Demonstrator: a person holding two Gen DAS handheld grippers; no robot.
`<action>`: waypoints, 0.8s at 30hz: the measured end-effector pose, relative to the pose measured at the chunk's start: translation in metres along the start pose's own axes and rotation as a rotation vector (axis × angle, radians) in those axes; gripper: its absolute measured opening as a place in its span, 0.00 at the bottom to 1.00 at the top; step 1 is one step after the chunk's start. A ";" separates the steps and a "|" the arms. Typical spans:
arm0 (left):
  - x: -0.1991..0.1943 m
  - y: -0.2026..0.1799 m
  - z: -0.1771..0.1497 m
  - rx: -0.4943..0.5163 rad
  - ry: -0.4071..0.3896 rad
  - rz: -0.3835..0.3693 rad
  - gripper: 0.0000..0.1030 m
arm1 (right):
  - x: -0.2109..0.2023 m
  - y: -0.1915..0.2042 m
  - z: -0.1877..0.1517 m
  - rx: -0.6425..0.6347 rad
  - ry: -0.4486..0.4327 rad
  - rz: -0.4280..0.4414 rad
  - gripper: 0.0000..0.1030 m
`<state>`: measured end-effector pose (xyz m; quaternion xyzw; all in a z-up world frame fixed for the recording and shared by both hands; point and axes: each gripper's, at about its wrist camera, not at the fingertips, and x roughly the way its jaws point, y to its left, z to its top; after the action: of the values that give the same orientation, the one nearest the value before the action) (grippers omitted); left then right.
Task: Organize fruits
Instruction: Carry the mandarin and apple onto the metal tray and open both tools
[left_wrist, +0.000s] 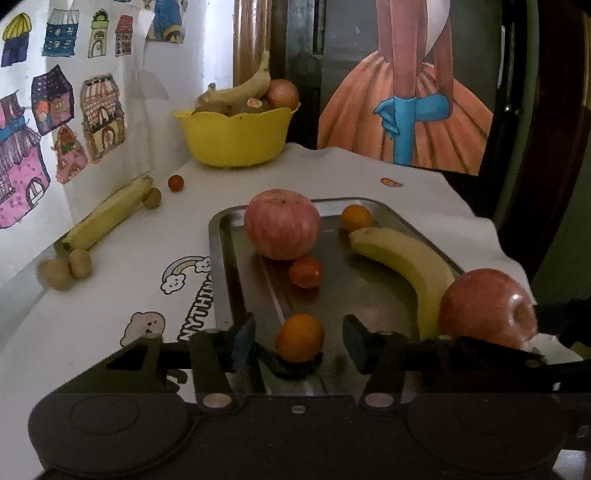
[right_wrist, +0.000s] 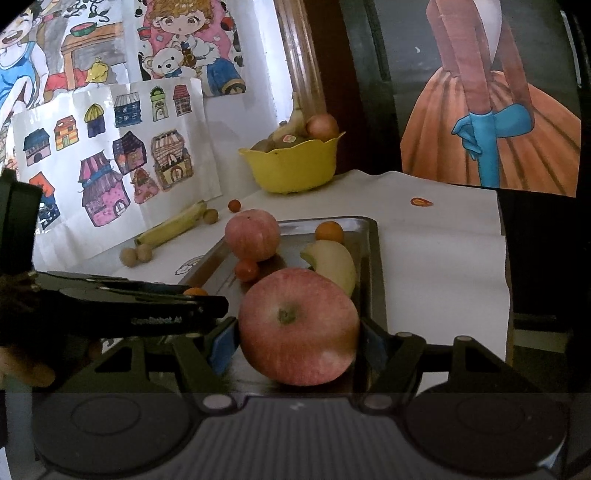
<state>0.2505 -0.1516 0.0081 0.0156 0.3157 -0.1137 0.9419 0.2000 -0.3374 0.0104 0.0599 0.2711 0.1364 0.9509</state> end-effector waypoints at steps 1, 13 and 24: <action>-0.002 0.000 0.000 -0.003 -0.004 -0.002 0.58 | 0.000 0.001 -0.001 0.003 -0.002 -0.003 0.74; -0.051 0.025 0.002 -0.073 -0.113 0.045 0.99 | -0.017 0.011 -0.006 0.036 -0.045 -0.026 0.97; -0.098 0.073 -0.021 -0.119 -0.148 0.096 0.99 | -0.051 0.046 -0.007 0.044 -0.079 -0.133 1.00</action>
<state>0.1782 -0.0588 0.0469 -0.0335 0.2503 -0.0505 0.9663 0.1438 -0.3081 0.0386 0.0679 0.2397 0.0646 0.9663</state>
